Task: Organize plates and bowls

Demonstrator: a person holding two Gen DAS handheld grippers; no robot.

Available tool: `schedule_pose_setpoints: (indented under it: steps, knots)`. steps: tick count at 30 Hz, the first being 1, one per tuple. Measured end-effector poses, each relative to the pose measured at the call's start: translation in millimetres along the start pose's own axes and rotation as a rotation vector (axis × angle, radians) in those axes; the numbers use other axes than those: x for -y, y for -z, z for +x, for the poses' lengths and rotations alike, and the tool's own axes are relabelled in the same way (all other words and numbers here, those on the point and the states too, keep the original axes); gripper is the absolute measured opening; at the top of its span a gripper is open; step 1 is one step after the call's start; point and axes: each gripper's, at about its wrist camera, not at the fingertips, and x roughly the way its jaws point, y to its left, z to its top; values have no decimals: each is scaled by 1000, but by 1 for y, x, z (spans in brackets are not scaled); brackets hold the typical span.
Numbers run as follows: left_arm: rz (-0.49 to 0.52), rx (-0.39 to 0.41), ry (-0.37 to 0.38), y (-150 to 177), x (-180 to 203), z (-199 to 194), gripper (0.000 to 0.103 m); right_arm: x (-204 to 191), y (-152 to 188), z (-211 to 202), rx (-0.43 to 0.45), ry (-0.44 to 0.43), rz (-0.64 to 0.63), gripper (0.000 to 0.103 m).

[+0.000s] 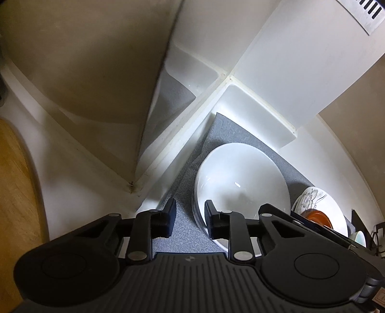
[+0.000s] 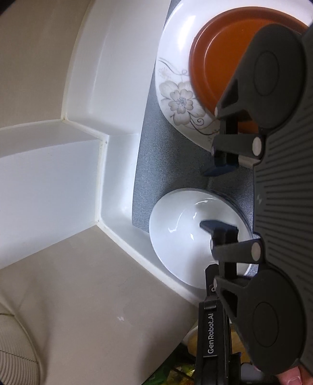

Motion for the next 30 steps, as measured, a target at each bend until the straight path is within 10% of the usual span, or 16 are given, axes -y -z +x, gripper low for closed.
schedule_pose_setpoints:
  steps: [6, 24, 30]
  knots:
    - [67, -3, -28, 9, 11, 1, 12, -3, 3, 0, -25, -5, 14, 12]
    - [16, -87, -18, 25, -21, 0, 12, -24, 37, -11, -102, -68, -13, 30]
    - [92, -50, -44, 27, -2, -19, 12, -14, 39, -23, -57, -85, 39, 18]
